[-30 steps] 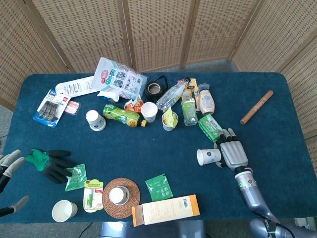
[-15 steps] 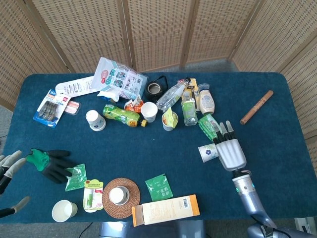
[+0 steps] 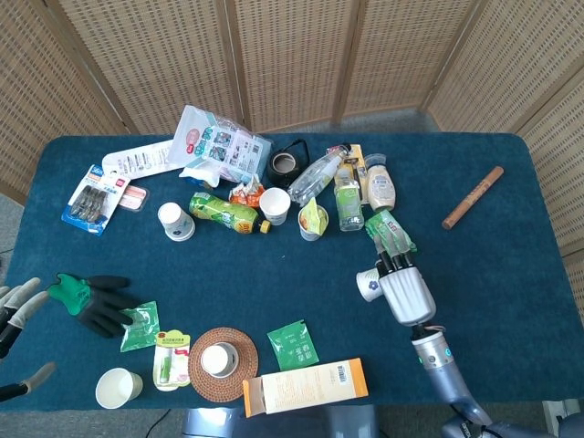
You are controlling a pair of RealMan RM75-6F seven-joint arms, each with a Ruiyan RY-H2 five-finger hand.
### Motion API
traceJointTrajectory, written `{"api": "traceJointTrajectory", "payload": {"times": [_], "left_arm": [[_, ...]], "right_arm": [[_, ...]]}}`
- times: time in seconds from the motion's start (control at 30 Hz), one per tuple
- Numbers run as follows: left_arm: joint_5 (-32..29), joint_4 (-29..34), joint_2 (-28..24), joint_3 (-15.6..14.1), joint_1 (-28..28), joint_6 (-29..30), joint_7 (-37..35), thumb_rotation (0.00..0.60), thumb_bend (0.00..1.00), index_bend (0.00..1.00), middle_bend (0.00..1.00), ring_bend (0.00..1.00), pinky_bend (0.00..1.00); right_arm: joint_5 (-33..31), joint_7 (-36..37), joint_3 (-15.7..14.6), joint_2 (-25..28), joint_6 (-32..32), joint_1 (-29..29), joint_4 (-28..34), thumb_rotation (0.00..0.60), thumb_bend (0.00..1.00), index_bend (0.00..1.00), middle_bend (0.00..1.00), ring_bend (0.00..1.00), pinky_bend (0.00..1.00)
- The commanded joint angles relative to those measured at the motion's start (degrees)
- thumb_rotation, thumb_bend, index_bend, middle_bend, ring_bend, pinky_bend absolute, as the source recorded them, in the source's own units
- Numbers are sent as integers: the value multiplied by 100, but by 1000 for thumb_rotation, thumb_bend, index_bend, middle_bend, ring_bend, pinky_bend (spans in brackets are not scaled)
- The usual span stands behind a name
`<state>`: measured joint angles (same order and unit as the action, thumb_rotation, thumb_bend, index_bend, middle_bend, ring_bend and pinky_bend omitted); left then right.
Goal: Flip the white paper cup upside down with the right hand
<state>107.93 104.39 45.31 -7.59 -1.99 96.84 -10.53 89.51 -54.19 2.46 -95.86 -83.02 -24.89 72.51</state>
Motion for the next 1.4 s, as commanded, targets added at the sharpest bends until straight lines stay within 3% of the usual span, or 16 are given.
{"api": "traceJointTrajectory", "payload": {"times": [0.03, 0.37, 0.73, 1.4], "left_arm": [[2, 0, 0, -1, 6, -10, -3, 600, 272, 0, 0, 0, 0], [-18, -12, -8, 3, 14, -7, -37, 600, 272, 0, 0, 0, 0], [-16, -8, -1, -4, 17, -29, 0, 600, 272, 0, 0, 0, 0], [-13, -14, 8, -12, 19, -37, 17, 600, 272, 0, 0, 0, 0]], "right_arm": [[179, -120, -6, -97, -52, -51, -161, 600, 225, 479, 0, 0, 0], [294, -336, 46, -24, 163, -129, -215, 600, 225, 477, 0, 0, 0], [606, -702, 110, -235, 173, -276, -692, 600, 259, 488, 0, 0, 0], [1067, -1206, -33, -352, 308, -434, -1429, 600, 262, 477, 0, 0, 0]]}}
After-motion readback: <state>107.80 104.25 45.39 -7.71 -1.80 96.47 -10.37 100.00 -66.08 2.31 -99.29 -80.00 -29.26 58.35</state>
